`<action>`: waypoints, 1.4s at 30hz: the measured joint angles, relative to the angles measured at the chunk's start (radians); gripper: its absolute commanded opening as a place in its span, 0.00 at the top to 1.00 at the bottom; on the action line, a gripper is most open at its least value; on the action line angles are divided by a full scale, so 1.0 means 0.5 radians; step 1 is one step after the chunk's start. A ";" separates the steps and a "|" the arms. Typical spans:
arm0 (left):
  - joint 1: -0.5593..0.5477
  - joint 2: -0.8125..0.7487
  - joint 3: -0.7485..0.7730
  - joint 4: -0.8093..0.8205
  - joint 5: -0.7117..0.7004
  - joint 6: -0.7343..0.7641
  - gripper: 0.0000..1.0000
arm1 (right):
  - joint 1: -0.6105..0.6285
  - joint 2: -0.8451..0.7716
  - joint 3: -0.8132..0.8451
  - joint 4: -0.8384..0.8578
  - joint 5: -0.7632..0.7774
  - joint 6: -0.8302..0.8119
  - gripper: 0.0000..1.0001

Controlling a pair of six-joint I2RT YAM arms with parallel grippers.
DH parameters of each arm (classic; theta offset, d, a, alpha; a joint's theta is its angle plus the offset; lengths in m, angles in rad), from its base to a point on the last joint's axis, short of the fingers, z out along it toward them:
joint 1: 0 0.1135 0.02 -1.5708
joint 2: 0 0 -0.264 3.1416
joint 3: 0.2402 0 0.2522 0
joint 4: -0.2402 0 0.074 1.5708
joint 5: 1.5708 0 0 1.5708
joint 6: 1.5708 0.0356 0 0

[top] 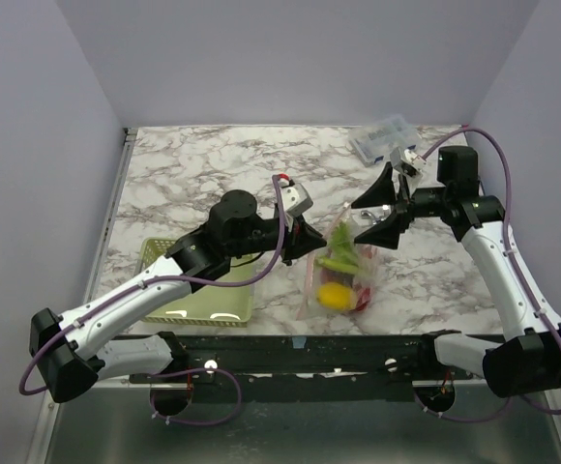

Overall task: Open the zip-top bag and remove the fake food
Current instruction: Pick up the zipper food storage bag at the center of the board.

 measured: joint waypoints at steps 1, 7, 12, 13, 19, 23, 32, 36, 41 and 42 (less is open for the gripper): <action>0.000 0.000 0.024 -0.026 0.005 0.024 1.00 | 0.000 0.013 0.010 -0.005 -0.010 0.001 0.00; 0.000 0.011 0.230 -0.208 0.045 0.191 1.00 | 0.000 0.018 0.044 0.153 -0.095 0.179 0.01; 0.000 0.056 0.391 -0.318 0.081 0.285 1.00 | 0.016 0.006 0.044 0.398 -0.147 0.414 0.09; 0.000 0.066 0.414 -0.332 0.088 0.299 1.00 | 0.021 0.000 0.043 0.429 -0.150 0.443 0.12; 0.000 0.098 0.448 -0.361 0.095 0.347 1.00 | 0.053 -0.048 0.029 0.519 -0.185 0.533 0.32; 0.000 0.117 0.454 -0.388 0.102 0.354 1.00 | 0.055 -0.068 -0.006 0.567 -0.209 0.584 0.36; 0.000 0.134 0.488 -0.401 0.153 0.353 1.00 | 0.059 -0.069 -0.099 0.740 -0.237 0.742 0.75; 0.000 0.134 0.488 -0.403 0.179 0.347 1.00 | 0.059 -0.073 -0.107 0.762 -0.233 0.761 0.92; 0.000 0.134 0.488 -0.402 0.192 0.345 1.00 | 0.059 -0.100 -0.108 0.772 -0.217 0.774 1.00; 0.000 0.134 0.488 -0.402 0.192 0.344 1.00 | 0.059 -0.108 -0.108 0.773 -0.210 0.774 1.00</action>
